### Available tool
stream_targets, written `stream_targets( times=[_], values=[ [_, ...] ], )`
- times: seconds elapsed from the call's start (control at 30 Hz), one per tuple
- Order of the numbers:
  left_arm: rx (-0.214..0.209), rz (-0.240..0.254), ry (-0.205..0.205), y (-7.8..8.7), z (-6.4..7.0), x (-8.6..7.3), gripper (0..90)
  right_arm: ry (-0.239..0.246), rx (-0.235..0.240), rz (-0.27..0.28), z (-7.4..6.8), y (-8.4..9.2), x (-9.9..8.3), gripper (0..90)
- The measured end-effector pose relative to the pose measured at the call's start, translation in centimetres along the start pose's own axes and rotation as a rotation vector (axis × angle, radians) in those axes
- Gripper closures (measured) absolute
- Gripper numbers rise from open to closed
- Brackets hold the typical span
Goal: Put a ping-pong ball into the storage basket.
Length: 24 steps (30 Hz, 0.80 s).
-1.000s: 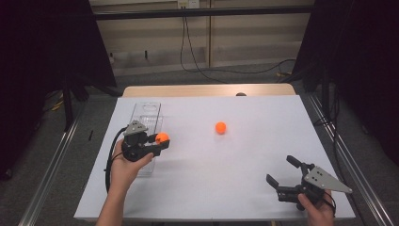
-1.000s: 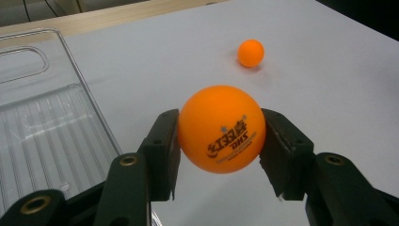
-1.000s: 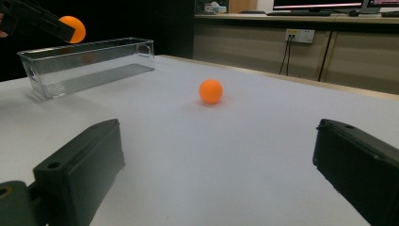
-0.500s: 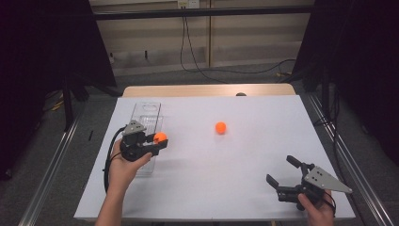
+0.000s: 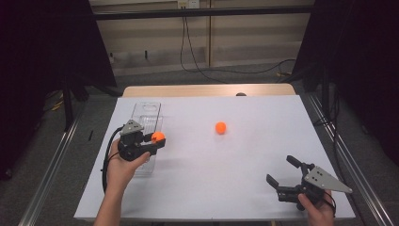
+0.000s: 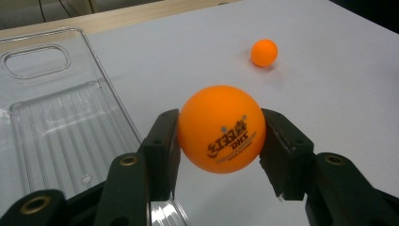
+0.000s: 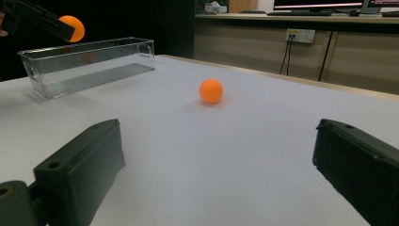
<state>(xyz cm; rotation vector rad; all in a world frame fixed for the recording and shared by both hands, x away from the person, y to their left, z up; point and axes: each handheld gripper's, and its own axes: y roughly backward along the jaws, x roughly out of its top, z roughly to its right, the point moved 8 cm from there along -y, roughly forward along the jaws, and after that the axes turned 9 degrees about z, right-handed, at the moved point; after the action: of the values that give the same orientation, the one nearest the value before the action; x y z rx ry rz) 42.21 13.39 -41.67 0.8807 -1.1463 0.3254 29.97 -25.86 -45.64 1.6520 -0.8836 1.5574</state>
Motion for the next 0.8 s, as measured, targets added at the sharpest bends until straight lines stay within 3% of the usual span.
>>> stream_targets(
  times=[0.8],
  values=[
    [0.020, 0.005, 0.000, 0.34, -0.66, 0.00, 50.9, 0.002, 0.002, -0.001, -0.03, 0.00, -0.01, 2.1]
  ],
)
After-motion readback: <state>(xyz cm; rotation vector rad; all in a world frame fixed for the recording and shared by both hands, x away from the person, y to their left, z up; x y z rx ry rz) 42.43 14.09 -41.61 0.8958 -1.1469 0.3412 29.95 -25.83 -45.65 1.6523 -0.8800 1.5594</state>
